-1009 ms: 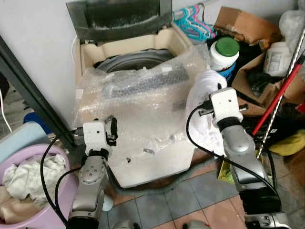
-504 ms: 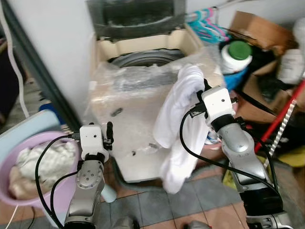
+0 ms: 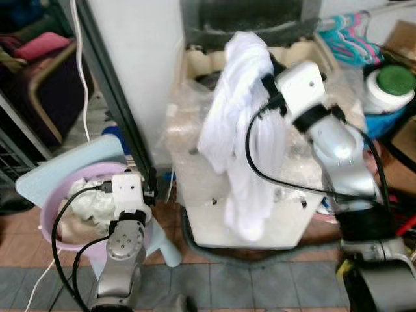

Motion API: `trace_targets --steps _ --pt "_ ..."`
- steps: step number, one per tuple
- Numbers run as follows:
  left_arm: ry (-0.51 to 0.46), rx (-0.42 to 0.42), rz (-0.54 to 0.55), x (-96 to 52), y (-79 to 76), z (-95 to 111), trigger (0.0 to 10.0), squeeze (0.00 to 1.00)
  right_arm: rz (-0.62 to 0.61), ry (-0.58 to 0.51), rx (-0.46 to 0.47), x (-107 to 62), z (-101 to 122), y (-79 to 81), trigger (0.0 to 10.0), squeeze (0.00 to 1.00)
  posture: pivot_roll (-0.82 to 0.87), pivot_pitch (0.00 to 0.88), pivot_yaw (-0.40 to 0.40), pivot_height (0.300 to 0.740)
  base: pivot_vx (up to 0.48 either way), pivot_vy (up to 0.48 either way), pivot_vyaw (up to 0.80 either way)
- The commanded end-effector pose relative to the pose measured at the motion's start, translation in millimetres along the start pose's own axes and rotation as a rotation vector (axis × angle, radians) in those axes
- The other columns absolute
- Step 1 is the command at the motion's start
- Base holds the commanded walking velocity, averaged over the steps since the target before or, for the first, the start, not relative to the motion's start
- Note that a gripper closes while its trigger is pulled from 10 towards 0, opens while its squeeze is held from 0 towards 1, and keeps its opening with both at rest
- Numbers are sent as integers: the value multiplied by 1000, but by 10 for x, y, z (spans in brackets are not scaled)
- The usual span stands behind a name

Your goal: Clothes washing

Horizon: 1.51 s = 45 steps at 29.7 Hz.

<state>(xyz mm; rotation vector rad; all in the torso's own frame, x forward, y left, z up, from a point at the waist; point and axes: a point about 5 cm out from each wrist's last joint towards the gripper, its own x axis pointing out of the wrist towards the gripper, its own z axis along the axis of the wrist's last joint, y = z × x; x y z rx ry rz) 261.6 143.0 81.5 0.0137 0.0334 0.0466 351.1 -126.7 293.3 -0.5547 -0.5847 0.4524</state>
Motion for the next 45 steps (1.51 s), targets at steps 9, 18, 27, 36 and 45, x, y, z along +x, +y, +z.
trace_targets --steps 9,18,27,36,45 --pt "6 -20 21 2 -58 -18 10000 0 -555 -107 -90 466 632 -1130 10000 0 -64 0 59 740 131 0 0" --pt "19 -23 25 -22 -58 -52 10000 0 -331 222 146 96 -381 -319 10000 0 -74 0 61 740 0 0 0" --pt "19 -21 -1 -6 -90 -48 10000 0 -138 440 258 -609 -803 352 10000 1000 -88 0 76 740 0 0 0" --pt "25 -14 5 -38 -51 -67 10000 0 -92 399 199 -1034 -681 161 10000 1000 -85 0 71 740 0 0 0" --pt "31 -25 -16 -48 -67 -64 10000 0 145 588 277 -1327 -860 601 10000 1000 -85 0 79 740 0 0 0"
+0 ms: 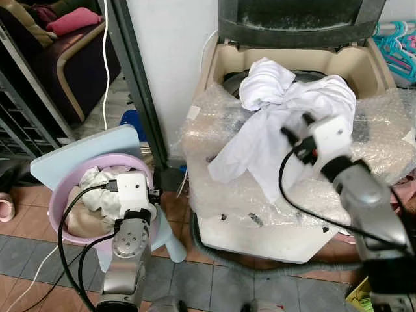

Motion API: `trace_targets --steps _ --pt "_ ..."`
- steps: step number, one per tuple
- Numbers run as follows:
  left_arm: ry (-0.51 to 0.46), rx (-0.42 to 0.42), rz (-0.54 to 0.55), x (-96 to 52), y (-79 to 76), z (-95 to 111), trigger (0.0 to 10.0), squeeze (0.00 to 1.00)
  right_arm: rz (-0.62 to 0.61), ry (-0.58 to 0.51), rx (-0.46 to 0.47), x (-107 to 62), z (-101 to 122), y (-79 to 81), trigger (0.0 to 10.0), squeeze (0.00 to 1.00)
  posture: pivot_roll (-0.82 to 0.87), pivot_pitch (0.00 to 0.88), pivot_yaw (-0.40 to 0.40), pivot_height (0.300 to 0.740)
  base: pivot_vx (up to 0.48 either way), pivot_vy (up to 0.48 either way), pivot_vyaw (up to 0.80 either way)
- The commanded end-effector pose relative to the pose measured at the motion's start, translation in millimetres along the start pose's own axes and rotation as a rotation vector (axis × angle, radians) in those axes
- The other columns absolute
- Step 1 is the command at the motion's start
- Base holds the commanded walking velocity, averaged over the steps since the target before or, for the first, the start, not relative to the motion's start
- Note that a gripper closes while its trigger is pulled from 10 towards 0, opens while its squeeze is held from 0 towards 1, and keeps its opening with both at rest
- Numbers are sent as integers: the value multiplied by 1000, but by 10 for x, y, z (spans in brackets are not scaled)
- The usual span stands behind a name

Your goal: Clothes washing

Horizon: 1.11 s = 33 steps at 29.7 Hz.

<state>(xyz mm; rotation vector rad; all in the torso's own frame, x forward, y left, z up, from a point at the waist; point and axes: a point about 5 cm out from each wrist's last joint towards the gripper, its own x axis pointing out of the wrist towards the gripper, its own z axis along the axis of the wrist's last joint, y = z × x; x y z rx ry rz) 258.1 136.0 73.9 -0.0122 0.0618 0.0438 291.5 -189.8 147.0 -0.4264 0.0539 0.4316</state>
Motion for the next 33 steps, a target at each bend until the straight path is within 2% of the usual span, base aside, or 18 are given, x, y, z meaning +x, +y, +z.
trace_targets --steps 1,6,10,13,14,15,16,17,18,19,20,22,24,25,26,28,32,33 --pt "1 0 -18 -12 -8 16 10000 0 48 39 -12 43 -14 76 10000 1000 -85 0 79 740 0 0 0" --pt "-2 3 -12 -7 1 31 10000 0 28 115 2 201 -97 98 10000 1000 -65 0 67 740 0 0 0" --pt "-2 1 2 -28 17 29 10000 0 -124 132 50 504 23 -119 10000 1000 -53 0 56 740 0 0 0" --pt "-1 -1 6 -31 10 28 10000 0 -167 119 82 596 103 -215 10000 1000 -50 0 48 740 0 0 0" --pt "0 -1 7 -31 10 27 10000 0 -175 112 99 633 136 -247 980 1000 -50 0 48 740 0 0 0" --pt "0 -2 10 -30 11 27 10000 0 -188 97 117 707 209 -306 0 871 -48 0 44 740 0 0 0" --pt "0 -2 12 -26 8 27 10000 0 -192 90 119 739 242 -334 0 871 -47 0 41 740 0 0 0" --pt "0 -3 13 -21 7 27 10000 0 -201 85 116 771 278 -371 0 698 -47 0 39 740 0 0 0" --pt "0 -3 16 -13 8 29 10000 0 -235 88 106 838 345 -466 0 122 -48 0 39 740 0 0 0" --pt "0 -3 16 -13 8 29 10000 0 -235 88 106 838 345 -466 0 122 -48 0 39 740 0 0 0" --pt "0 -3 18 -5 3 31 10000 0 -294 83 100 895 443 -600 0 0 -50 0 39 740 0 0 0" --pt "1 -2 18 0 0 31 10000 0 -314 79 101 909 480 -646 0 0 -53 0 39 740 0 0 0" --pt "0 -3 19 8 -9 34 10000 0 -415 2 120 930 697 -837 0 0 -51 0 36 740 0 0 0" --pt "-1 -1 23 14 -15 35 10000 0 -494 -95 120 910 915 -989 0 0 -48 0 33 740 0 0 0" --pt "-2 1 26 16 -16 36 10000 0 -521 -139 117 897 1011 -1045 0 0 -48 0 33 740 0 0 0" --pt "-3 1 40 20 5 36 10000 0 -575 -328 109 814 1357 -1198 0 0 -46 0 28 740 0 0 0" --pt "-3 -1 53 10 28 31 10000 0 -544 -415 75 738 1468 -1210 0 0 -44 0 24 740 0 0 0" --pt "-6 -3 54 6 29 33 10000 0 -489 -428 58 729 1428 -1141 3569 0 -44 0 22 740 0 0 0"
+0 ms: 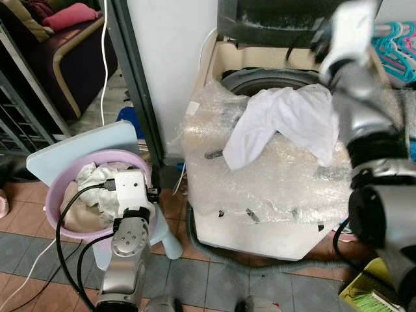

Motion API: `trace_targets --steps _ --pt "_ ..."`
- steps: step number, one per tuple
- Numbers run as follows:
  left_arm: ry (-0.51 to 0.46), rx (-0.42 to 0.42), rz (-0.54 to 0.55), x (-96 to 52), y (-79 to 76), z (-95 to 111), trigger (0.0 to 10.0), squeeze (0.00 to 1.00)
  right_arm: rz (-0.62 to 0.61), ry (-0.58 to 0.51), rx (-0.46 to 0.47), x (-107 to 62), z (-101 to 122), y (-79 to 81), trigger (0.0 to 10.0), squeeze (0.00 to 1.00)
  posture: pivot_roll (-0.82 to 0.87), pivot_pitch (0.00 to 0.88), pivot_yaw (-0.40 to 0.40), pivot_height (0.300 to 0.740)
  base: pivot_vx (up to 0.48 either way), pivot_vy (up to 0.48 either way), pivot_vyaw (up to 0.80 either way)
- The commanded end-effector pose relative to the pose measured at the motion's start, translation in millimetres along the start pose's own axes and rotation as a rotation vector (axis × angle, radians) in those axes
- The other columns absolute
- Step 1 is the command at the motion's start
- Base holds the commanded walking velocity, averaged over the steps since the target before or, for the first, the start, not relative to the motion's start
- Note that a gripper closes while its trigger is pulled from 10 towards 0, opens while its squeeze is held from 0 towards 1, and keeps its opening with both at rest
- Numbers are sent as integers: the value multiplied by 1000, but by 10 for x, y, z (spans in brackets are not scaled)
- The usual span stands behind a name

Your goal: Clothes washing

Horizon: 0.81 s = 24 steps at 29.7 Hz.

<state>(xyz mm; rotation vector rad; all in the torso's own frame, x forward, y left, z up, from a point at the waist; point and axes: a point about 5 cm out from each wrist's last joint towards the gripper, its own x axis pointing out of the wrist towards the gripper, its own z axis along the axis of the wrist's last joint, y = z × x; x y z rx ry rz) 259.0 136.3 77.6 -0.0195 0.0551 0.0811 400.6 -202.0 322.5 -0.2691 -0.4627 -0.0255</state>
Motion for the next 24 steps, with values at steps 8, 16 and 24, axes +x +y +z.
trace_targets --steps 8,16,24 --pt "10 -3 -18 -3 8 -13 10000 0 493 58 -7 -812 -503 471 10000 0 -72 0 53 740 0 0 0" --pt "-17 1 -100 76 -10 109 10000 0 761 274 41 -1435 -873 432 10000 0 -63 0 87 740 0 0 0" --pt "-44 -21 -86 56 72 227 10000 0 666 449 -36 -1387 -1135 237 10000 0 -42 0 70 740 0 0 0"
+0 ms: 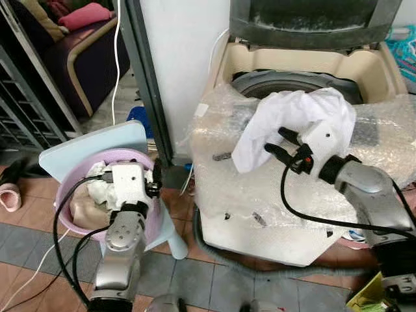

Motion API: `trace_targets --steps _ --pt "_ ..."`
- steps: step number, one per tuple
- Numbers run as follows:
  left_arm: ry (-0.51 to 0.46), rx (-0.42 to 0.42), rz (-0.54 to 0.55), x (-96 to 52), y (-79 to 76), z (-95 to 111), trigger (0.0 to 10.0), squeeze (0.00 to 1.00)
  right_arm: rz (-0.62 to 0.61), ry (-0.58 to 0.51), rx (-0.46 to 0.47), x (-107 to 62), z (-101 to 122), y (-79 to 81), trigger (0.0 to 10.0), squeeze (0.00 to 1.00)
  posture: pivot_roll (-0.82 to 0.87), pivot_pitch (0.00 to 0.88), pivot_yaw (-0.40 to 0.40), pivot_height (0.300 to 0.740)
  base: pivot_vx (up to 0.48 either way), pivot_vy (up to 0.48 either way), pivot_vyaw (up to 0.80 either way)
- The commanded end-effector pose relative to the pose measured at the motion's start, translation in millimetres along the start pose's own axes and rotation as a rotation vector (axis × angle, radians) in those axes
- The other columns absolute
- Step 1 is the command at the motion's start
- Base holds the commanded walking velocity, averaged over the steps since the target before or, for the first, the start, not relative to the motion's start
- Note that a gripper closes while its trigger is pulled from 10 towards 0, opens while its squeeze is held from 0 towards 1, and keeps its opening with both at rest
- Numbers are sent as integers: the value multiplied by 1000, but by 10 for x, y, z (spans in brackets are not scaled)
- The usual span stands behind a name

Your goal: Clothes washing

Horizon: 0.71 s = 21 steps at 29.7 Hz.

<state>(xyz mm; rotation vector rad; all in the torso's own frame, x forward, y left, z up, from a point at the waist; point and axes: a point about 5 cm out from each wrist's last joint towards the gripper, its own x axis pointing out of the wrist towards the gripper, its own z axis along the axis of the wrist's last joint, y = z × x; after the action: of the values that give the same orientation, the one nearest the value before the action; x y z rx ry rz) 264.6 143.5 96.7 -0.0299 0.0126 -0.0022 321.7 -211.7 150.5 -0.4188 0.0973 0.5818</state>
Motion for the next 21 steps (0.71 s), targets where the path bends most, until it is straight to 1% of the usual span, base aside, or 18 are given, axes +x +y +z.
trace_targets --steps 1,2,3,4,6,8,10,12,14,15,18,19,20,21 --pt "-8 -13 -4 13 2 44 10000 0 -67 18 3 55 41 -132 10000 0 -40 0 68 740 0 0 0" --pt "-13 -15 -7 28 -6 64 10000 0 -96 33 18 82 42 -191 10000 0 -41 0 69 740 0 0 0" --pt "-13 -18 -5 47 -4 75 10000 0 -170 50 -7 110 60 -300 10000 0 -42 0 71 740 0 0 0" --pt "-13 -19 -5 53 -3 76 10000 0 -190 54 -15 118 64 -328 10000 0 -42 0 71 740 0 0 0" --pt "-5 -14 -2 53 -4 45 10000 0 -319 56 22 162 116 -498 10000 0 -43 0 68 740 0 0 0" --pt "-7 -17 0 50 -15 55 10000 0 -372 58 41 162 137 -567 10000 0 -36 0 63 740 0 0 0" --pt "-14 -14 -3 41 -32 71 10000 0 -456 33 70 162 200 -678 10000 0 -15 0 48 740 0 0 0" --pt "-13 -7 31 36 22 50 10000 0 -549 -18 98 168 295 -786 10000 0 -9 0 45 740 0 0 0" --pt "-13 -11 48 36 49 50 10000 0 -584 -54 112 167 366 -837 10000 0 -5 0 38 740 0 0 0" --pt "-13 -11 48 36 49 50 10000 0 -584 -54 112 167 366 -837 10000 0 -5 0 38 740 0 0 0" --pt "-4 -7 70 9 109 -8 10000 0 -675 -190 119 164 623 -930 10000 0 -27 0 26 740 0 0 0" --pt "-4 -7 70 9 109 -8 10000 0 -675 -190 119 164 623 -930 10000 0 -27 0 26 740 0 0 0" --pt "-2 -8 72 8 109 -19 10000 0 -677 -217 112 159 667 -922 10000 0 -35 0 24 740 0 0 0" --pt "0 -12 77 4 98 -33 10000 0 -672 -249 84 145 721 -885 10000 0 -47 0 21 740 0 0 0"
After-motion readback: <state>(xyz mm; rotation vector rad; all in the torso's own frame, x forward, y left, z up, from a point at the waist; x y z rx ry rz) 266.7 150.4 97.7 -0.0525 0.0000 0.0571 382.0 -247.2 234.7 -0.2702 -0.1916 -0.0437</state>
